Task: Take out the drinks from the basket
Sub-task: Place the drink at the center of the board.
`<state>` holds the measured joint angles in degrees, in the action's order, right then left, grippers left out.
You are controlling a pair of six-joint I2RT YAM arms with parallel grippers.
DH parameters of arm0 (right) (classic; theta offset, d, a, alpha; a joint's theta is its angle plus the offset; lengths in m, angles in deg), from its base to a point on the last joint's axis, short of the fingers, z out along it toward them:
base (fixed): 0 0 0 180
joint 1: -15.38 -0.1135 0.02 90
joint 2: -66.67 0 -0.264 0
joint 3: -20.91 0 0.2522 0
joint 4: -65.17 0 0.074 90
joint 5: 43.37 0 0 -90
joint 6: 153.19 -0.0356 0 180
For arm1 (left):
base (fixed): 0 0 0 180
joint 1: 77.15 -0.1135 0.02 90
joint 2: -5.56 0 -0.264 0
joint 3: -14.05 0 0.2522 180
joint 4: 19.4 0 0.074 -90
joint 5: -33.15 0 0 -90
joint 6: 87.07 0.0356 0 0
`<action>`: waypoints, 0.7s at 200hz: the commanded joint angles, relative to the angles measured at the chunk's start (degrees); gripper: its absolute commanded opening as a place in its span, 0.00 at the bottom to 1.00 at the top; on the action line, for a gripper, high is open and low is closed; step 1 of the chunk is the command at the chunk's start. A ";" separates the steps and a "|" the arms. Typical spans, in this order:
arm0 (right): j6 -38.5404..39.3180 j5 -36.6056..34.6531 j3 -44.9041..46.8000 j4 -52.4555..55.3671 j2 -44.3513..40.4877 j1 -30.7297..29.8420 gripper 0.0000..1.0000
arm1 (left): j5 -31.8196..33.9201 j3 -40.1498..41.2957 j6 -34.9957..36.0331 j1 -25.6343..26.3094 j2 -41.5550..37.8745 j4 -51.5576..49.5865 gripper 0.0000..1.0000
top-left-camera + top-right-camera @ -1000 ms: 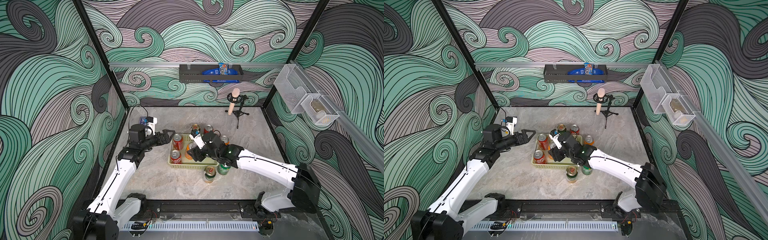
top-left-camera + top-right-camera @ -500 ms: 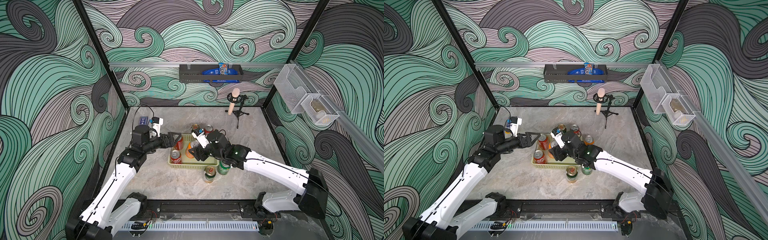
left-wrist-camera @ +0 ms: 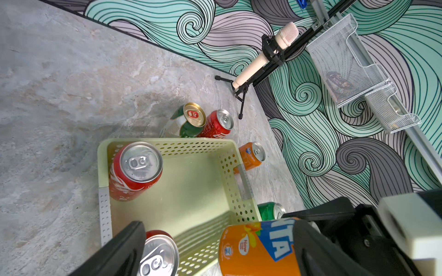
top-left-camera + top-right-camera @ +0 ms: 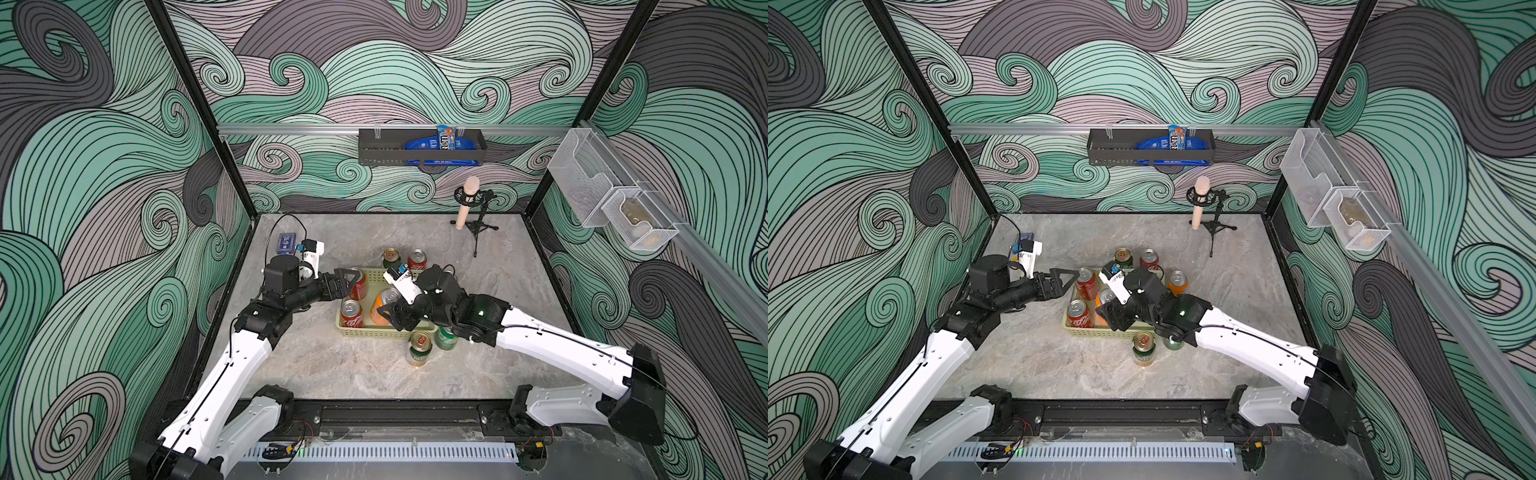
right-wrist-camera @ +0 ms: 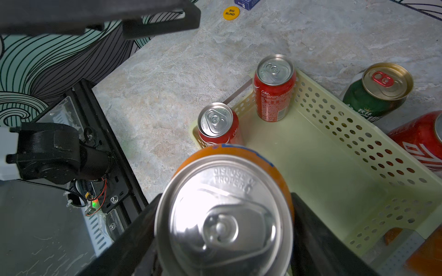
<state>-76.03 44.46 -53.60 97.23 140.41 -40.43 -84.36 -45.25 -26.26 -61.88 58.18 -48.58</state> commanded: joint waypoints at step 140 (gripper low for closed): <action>0.58 0.37 5.71 -4.34 1.01 -6.58 0.50 | 0.36 8.21 -1.16 1.43 -6.21 0.75 0.99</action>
<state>-75.97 45.09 -48.36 97.47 140.93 -46.50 -85.32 -37.44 -26.85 -60.87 53.19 -49.39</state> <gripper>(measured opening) 0.694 0.987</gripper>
